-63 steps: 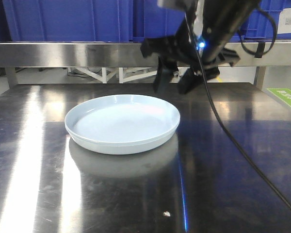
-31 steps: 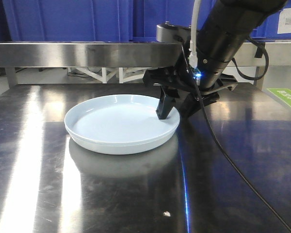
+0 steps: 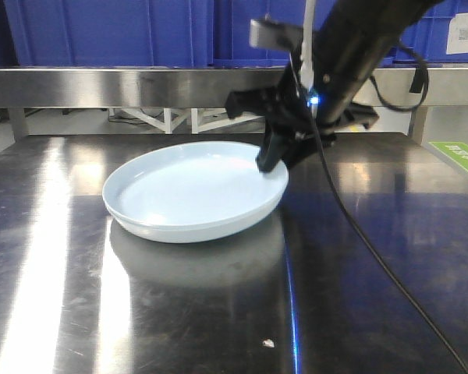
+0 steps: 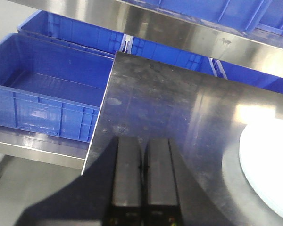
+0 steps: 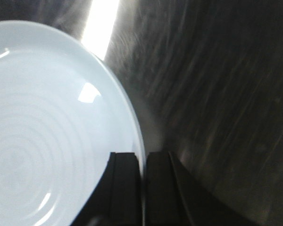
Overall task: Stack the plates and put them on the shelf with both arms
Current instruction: 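Grasp the stacked plates' rim with the right gripper and lift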
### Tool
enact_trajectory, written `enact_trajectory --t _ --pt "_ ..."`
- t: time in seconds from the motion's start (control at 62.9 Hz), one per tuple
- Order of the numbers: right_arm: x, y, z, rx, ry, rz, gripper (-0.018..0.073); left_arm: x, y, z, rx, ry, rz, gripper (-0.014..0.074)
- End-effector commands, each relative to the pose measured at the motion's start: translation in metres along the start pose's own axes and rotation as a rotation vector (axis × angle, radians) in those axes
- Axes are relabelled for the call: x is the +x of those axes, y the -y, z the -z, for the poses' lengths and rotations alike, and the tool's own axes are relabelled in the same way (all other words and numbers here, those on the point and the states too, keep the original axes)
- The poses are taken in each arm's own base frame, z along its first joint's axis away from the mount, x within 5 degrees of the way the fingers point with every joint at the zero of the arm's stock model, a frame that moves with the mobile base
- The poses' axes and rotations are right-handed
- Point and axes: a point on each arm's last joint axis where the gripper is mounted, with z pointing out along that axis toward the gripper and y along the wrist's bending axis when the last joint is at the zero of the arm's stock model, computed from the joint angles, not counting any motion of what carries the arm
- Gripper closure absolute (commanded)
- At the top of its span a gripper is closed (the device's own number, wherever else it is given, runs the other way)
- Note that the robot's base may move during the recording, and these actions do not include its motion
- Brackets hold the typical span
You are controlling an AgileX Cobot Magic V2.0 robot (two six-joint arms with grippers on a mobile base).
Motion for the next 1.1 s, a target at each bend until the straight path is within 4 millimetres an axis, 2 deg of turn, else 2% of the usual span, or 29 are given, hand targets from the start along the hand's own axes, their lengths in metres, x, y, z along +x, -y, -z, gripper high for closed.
enact_trajectory --t 0.0,0.27,0.445,0.541,0.763,0.922,1.082 --pt "-0.035 -0.01 0.057 -0.023 0.225 0.036 0.0511 -0.017 0.005 0.002 0.03 0.109 -0.001 0.0507" --pt "-0.047 -0.022 0.142 -0.056 0.44 0.063 0.0511 -0.017 0.005 0.002 0.03 0.109 -0.001 0.0507" --pt "-0.041 -0.027 0.198 -0.063 0.531 0.099 0.0511 -0.017 0.005 0.002 0.03 0.109 -0.001 0.0507" --pt "-0.032 -0.027 0.219 -0.066 0.568 0.105 0.0511 -0.017 0.005 0.002 0.03 0.109 -0.001 0.0507" --pt "-0.004 -0.009 0.247 -0.023 0.608 0.073 0.0511 -0.017 0.005 0.002 0.03 0.109 -0.001 0.0507" --pt "0.026 0.013 0.258 0.044 0.619 0.023 0.0511 -0.017 0.005 0.002 0.03 0.109 -0.001 0.0507" --pt "0.056 0.021 0.268 0.075 0.633 0.001 0.0511 -0.017 0.005 0.002 0.03 0.109 -0.001 0.0507"
